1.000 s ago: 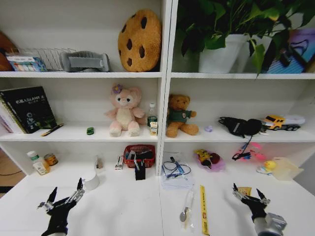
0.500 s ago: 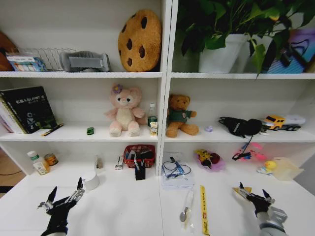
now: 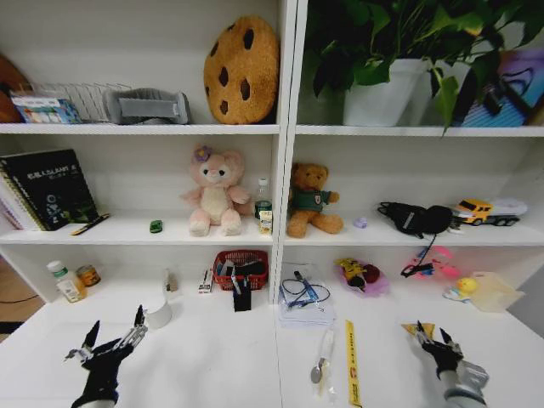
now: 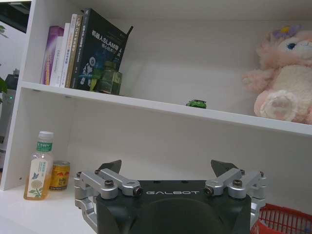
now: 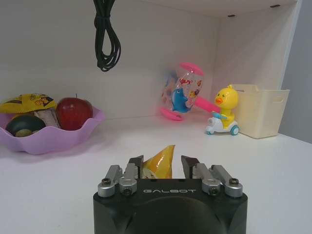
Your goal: Organize the objects on the table.
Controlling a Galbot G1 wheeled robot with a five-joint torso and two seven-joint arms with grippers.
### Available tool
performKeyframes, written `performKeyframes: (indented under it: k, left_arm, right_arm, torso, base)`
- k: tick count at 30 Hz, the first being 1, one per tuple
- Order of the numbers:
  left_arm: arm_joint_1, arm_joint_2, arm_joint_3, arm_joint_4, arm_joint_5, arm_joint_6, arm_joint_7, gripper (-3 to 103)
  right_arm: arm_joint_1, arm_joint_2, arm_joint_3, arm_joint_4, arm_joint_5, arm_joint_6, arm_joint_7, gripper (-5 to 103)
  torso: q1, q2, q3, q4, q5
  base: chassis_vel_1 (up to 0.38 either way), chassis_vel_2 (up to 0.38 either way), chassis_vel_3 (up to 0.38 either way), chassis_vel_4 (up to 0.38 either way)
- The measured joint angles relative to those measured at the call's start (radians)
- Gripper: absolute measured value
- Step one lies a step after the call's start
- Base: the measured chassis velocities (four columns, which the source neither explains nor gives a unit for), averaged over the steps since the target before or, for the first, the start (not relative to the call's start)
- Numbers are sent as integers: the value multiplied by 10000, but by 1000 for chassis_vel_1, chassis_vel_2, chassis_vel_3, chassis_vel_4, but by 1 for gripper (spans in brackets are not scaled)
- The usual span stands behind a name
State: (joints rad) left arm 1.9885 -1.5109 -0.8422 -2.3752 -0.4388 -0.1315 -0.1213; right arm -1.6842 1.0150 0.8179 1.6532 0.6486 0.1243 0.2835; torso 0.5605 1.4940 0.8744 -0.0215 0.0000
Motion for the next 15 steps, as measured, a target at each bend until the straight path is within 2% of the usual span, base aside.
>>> performKeyframes:
  k: [1,2,4,5,8,9,10,11,12,15]
  left_arm:
    - [1,3,0,0,-9,-3,2,100]
    - [1,3,0,0,-9,-3,2,100]
    - [-10,6,1,1,-15,-10,2,100]
    - [-10,6,1,1,-15,-10,2,100]
    - [-9,12,5,1,-41,-19,9,100]
    - [-9,12,5,1,-41,-19,9,100]
    - [-6,24,-6,4,-55,-27,11,100]
    - [-6,24,-6,4,-55,-27,11,100]
    - [-4,40,-18,5,-77,-29,13,100]
    - [-8,59,-34,8,-114,-30,15,100]
  right_arm:
    - [-17,8,13,-4,-2,31,1,40]
    - [-17,8,13,-4,-2,31,1,40]
    - [-48,33,31,-6,-3,78,2,30]
    - [-48,33,31,-6,-3,78,2,30]
    - [-98,76,58,48,-3,104,2,14]
    - [-98,76,58,48,-3,104,2,14]
    - [-112,82,69,91,-3,104,1,8]
    - [-112,82,69,91,-3,104,1,8]
    - [-122,84,78,126,-2,104,-2,3]
    - [-140,82,105,199,0,103,-5,1]
  torso:
    - [0,0,0,0,-1]
    - [0,0,0,0,-1]
    - [0,0,0,0,0]
    - [0,0,0,0,0]
    - [0,0,0,-1,0]
    - [0,0,0,-1,0]
    - [0,0,0,0,0]
    - [0,0,0,0,0]
    - [0,0,0,0,0]
    - [0,0,0,0,0]
  base:
    - [0,0,0,0]
    - [0,0,0,0]
    - [0,0,0,0]
    - [0,0,0,0]
    - [0,0,0,0]
    - [0,0,0,0]
    - [0,0,0,0]
    - [0,0,0,0]
    - [0,0,0,0]
    - [0,0,0,0]
